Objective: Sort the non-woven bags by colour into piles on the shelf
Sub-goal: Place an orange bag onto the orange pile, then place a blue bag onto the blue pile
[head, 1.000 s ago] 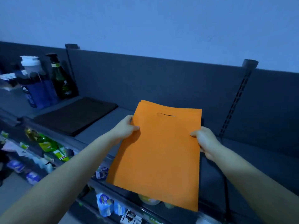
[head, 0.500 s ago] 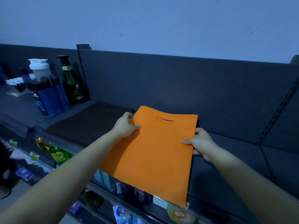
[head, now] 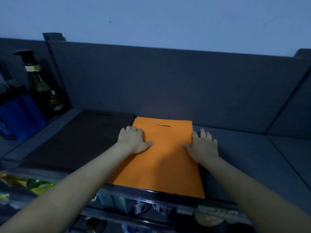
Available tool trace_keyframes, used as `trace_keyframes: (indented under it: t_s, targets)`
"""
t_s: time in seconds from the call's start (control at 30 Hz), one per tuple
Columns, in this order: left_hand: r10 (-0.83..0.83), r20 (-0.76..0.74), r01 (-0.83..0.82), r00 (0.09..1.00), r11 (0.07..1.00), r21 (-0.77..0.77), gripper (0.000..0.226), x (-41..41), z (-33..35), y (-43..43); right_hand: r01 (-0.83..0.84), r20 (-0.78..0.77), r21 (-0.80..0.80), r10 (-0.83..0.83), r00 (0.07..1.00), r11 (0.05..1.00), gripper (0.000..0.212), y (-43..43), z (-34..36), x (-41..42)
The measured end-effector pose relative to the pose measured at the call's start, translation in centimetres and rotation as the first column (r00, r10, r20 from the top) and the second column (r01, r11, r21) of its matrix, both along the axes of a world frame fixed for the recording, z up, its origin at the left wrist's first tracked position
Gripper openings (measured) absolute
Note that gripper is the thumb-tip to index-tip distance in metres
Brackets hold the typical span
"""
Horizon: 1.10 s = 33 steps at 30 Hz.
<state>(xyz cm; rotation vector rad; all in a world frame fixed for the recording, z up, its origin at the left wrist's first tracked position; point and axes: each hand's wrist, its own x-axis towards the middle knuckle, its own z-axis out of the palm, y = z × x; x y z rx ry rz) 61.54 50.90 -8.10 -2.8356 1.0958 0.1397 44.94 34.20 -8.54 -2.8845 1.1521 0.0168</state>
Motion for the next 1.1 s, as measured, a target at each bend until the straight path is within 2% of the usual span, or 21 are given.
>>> trace_keyframes:
  t_s: [0.1,0.27,0.57,0.87,1.0,1.1]
  targets:
    - [-0.031,0.048,0.032,0.998,0.999,-0.010,0.087,-0.6,0.4,-1.0,0.022,-0.018,0.010,-0.021,1.000,1.000,0.075,-0.6,0.4,-0.9]
    - [-0.139,0.129,0.147,0.982,0.987,-0.057,0.092,-3.1,2.8,-3.6,0.022,-0.004,-0.089,-0.023,1.000,0.996,0.080,-2.1,2.0,-3.3]
    - [-0.234,0.335,0.295,0.913,0.945,-0.144,0.096,-13.2,7.6,-13.0,0.070,0.058,-0.087,-0.066,0.996,0.994,0.079,-8.7,6.2,-13.0]
    - [-0.196,0.320,0.252,0.927,0.957,-0.143,0.110,-29.8,7.2,-25.4,0.063,0.059,-0.243,-0.050,0.997,0.968,0.086,-20.6,8.8,-29.1]
    - [-0.222,0.317,0.294,0.922,0.935,-0.200,0.113,-35.7,8.8,-30.9,0.041,0.141,-0.283,0.000,0.990,0.958,0.079,-25.1,11.2,-35.0]
    - [-0.263,0.342,0.349,0.902,0.912,-0.218,0.113,-38.6,10.5,-34.1,0.093,0.221,-0.246,-0.038,0.975,0.965,0.073,-27.7,12.7,-37.9]
